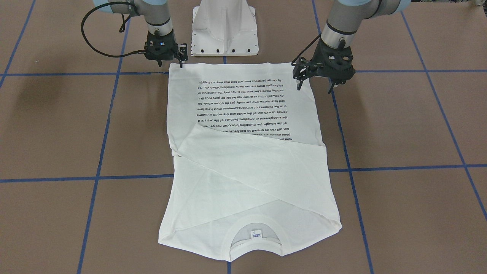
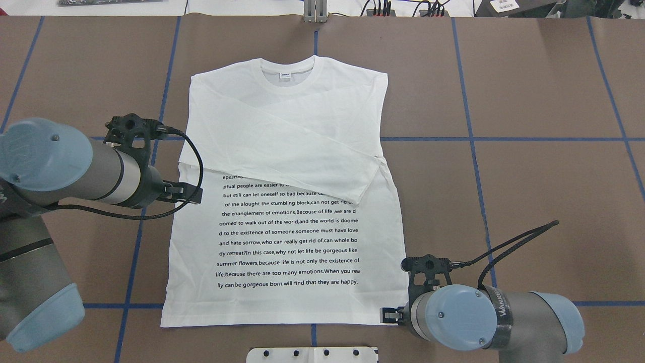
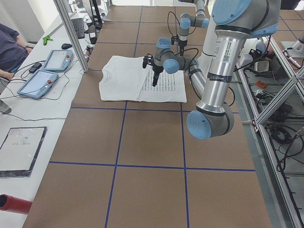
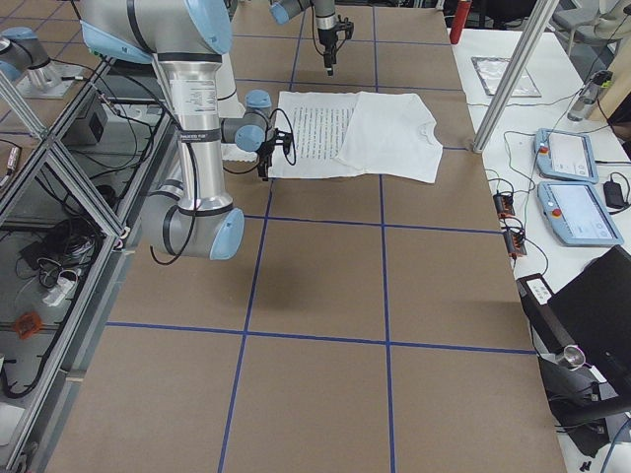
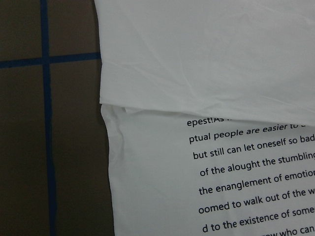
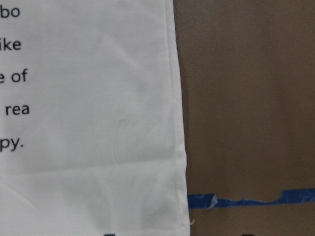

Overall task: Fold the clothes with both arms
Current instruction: 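Position both grippers at the hem corners nearest the robot and grasp, then lift the hem with both grippers and fold it toward the collar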

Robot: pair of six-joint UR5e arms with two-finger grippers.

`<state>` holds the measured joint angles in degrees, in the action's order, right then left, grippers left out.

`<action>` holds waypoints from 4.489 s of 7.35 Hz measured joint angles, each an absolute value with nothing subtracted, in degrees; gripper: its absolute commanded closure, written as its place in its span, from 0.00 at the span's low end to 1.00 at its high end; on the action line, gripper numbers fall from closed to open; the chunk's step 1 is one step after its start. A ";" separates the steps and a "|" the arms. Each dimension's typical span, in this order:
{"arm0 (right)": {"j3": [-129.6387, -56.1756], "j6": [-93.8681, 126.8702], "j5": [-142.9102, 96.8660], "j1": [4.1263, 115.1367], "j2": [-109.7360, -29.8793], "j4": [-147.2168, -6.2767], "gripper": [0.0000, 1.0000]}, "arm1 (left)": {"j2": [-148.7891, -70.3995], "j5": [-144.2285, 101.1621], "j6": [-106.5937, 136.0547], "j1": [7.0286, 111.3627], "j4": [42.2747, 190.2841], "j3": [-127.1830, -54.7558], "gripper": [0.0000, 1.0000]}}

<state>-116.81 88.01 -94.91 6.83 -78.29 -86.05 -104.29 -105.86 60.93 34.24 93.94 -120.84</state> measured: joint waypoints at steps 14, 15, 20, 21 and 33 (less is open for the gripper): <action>-116.72 88.00 -95.71 7.65 -76.82 -85.90 1.00 | -103.81 -105.80 61.75 34.19 93.85 -120.81 0.00; -117.79 88.04 -95.41 7.87 -76.84 -85.88 1.00 | -102.20 -105.86 62.90 34.19 94.04 -121.24 0.00; -120.31 88.64 -93.75 9.31 -76.78 -85.87 1.00 | -85.09 -102.47 85.58 21.98 113.51 -123.59 0.03; -120.79 88.75 -93.71 9.60 -76.77 -85.87 1.00 | -83.83 -99.89 91.60 16.97 115.65 -123.42 0.07; -121.61 88.77 -94.13 10.45 -76.74 -85.89 1.00 | -88.56 -95.03 100.90 8.18 109.72 -118.46 0.61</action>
